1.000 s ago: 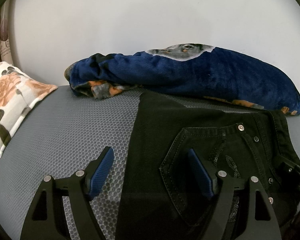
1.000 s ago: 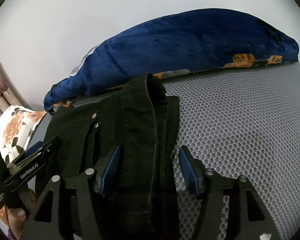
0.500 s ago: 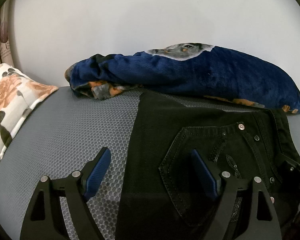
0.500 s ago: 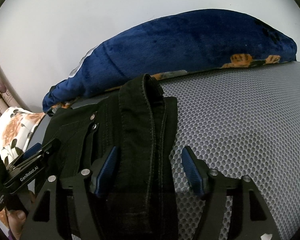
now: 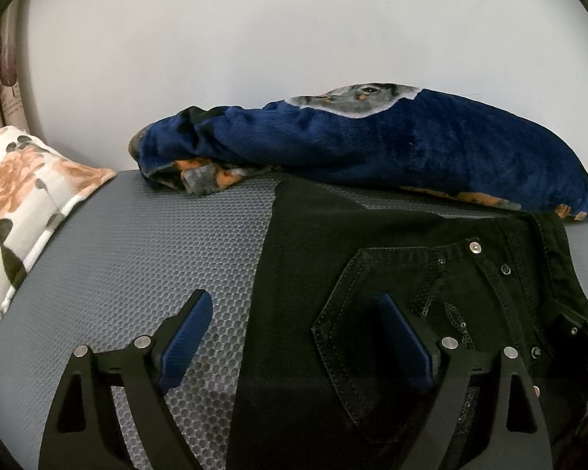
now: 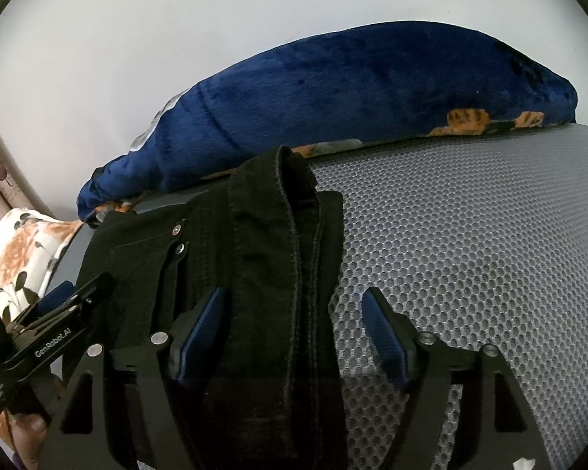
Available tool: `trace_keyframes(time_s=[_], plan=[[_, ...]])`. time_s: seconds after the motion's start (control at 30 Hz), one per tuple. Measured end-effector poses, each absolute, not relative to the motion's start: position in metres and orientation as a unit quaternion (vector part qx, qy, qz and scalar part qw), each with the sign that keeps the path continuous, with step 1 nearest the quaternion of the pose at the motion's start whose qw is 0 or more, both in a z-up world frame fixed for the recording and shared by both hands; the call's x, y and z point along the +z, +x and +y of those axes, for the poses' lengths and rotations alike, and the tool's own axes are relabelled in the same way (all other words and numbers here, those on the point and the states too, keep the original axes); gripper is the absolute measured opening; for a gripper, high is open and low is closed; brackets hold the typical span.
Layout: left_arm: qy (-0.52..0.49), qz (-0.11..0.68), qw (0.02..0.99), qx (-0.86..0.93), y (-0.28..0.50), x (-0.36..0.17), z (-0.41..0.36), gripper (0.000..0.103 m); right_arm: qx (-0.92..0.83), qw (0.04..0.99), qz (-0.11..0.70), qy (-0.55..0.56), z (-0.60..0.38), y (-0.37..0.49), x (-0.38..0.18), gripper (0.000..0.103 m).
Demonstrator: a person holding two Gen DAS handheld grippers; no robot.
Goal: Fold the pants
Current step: 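Open the right gripper and release the folded bundle edge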
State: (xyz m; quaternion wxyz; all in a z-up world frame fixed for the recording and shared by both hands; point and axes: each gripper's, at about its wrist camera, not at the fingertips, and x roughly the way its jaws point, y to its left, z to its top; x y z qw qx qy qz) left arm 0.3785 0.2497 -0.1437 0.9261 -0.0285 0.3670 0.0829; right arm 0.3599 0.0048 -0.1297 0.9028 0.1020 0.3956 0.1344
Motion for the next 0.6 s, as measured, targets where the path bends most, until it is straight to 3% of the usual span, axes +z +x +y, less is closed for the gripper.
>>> trace_keyframes(time_s=[0.23,0.6], plan=[[-0.029,0.367,0.926,0.083,0.3775,-0.1437,0.249,0.09,0.135,0.907,0.389,0.089,0.0083,0.3582,-0.1274,0.079],[-0.029,0.366,0.926,0.082,0.3775,-0.1435,0.2493,0.092,0.115,0.916,0.37,0.102,-0.0012,0.3524,-0.123,0.08]])
